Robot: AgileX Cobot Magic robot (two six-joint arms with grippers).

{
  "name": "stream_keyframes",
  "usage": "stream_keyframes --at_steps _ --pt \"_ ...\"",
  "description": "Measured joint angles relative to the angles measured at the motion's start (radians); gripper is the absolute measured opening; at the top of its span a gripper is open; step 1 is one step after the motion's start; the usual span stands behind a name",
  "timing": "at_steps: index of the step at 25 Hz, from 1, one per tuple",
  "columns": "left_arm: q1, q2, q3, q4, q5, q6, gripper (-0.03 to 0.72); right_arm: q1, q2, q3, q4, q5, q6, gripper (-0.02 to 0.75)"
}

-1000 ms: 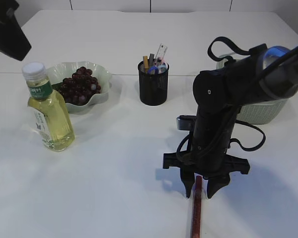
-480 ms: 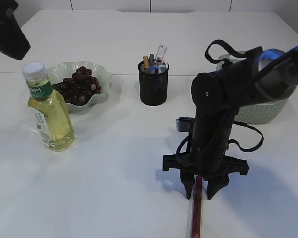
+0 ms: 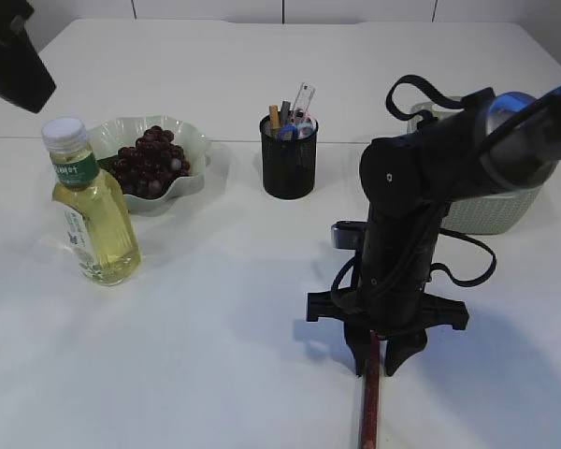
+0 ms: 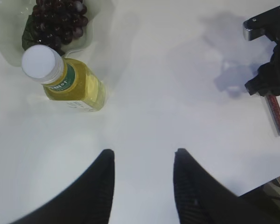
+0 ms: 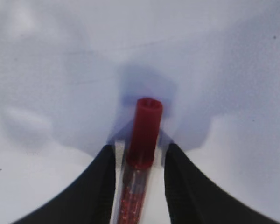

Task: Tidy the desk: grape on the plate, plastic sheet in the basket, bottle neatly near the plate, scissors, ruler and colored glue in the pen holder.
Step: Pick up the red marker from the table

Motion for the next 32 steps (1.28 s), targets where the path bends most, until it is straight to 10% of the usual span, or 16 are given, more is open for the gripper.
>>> stream_keyframes --at_steps 32 --pt "0.000 0.008 0.000 0.008 0.000 0.000 0.309 0.000 0.017 -0.010 -0.009 0.044 -0.081 0.173"
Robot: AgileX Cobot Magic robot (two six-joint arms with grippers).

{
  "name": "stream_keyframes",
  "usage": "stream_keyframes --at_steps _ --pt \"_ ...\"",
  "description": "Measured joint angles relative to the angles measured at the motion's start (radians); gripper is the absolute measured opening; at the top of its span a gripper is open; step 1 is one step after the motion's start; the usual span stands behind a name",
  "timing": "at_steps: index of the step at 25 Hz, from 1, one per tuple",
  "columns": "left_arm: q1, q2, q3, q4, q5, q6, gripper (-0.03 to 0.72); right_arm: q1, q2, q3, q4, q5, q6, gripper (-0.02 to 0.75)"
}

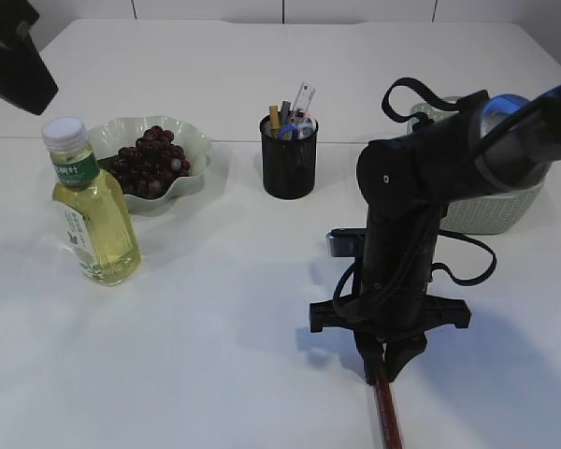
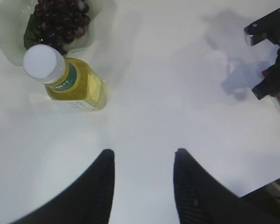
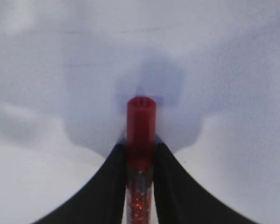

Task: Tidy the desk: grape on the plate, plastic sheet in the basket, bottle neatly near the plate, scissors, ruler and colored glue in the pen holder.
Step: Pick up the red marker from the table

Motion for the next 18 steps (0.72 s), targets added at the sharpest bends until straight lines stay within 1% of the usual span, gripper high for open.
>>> stream_keyframes --at_steps 9,14,18 --pt "0.000 0.000 0.000 0.002 0.000 0.000 0.309 0.000 0.000 0.000 -0.005 0.002 -0.029 0.173" --pt "0.000 0.000 0.000 0.002 0.000 0.000 0.309 0.000 0.000 0.000 -0.013 0.006 -0.033 0.138" --pt "0.000 0.000 0.000 0.004 0.000 0.000 0.309 0.000 0.000 0.000 -0.016 0.008 -0.035 0.133"
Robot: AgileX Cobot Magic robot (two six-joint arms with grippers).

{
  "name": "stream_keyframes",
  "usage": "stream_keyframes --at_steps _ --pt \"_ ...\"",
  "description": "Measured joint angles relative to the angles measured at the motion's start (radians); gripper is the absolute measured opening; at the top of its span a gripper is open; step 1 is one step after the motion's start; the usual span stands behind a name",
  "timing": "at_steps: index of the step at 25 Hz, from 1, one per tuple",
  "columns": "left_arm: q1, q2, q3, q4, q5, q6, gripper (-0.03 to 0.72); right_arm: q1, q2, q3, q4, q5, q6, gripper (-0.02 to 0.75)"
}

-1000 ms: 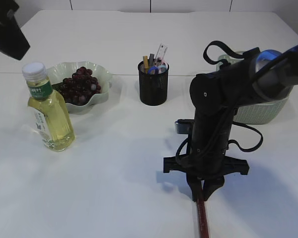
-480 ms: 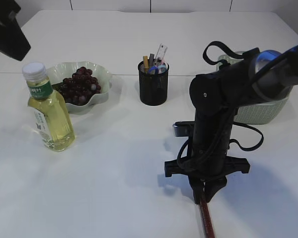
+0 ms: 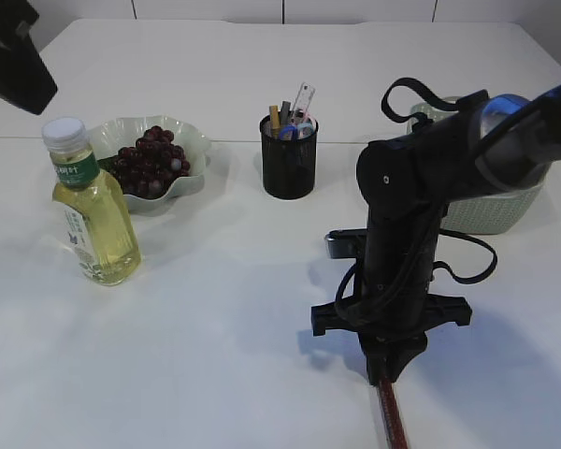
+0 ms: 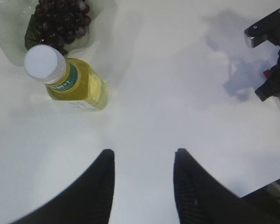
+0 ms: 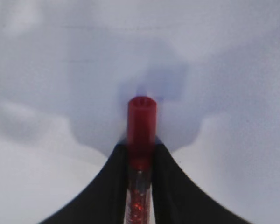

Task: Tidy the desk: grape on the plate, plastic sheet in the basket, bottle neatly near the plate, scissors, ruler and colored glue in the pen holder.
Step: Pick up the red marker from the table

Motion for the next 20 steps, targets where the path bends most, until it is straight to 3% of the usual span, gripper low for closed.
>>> stream_keyframes --at_steps 11,20 --pt "0.000 0.000 0.000 0.000 0.000 0.000 0.309 0.002 -0.043 0.004 -0.034 -0.001 -0.083 0.129" --pt "0.000 0.000 0.000 0.000 0.000 0.000 0.309 0.017 -0.254 0.006 -0.190 -0.223 -0.102 0.129"
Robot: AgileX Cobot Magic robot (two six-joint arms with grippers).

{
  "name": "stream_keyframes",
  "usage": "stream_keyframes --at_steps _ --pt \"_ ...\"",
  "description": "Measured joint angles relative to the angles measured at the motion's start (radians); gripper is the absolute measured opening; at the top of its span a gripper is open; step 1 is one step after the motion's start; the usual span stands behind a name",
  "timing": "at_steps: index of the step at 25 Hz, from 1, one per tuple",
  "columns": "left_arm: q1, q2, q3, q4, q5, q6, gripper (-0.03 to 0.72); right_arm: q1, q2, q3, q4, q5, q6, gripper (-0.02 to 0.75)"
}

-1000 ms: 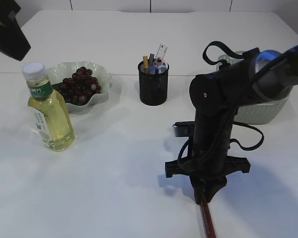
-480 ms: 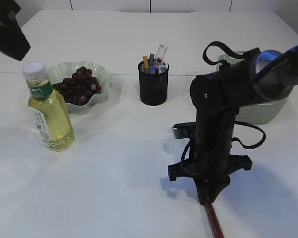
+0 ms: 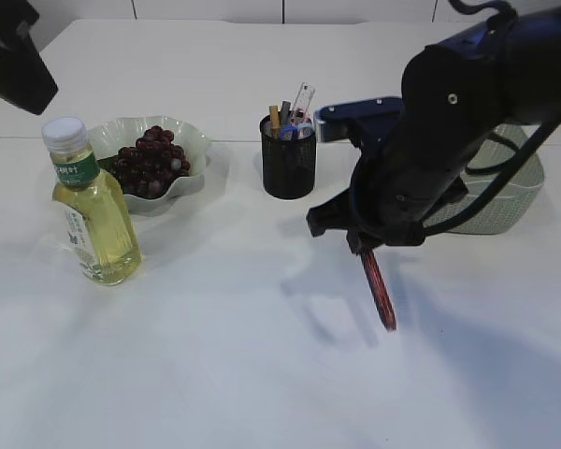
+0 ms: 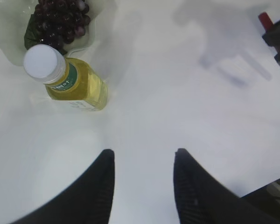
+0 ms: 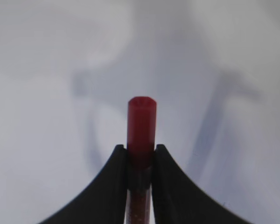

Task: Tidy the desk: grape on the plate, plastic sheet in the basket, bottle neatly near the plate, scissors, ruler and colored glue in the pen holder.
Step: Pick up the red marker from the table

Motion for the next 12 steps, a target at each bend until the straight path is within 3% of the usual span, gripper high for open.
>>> stream_keyframes --at_steps 6,12 --pt "0.000 0.000 0.000 0.000 0.000 0.000 0.309 0.000 -0.042 0.000 -0.115 -0.231 -0.003 0.129" --pt "0.000 0.000 0.000 0.005 0.000 0.000 0.309 0.000 -0.042 0.000 -0.158 -0.474 -0.004 0.129"
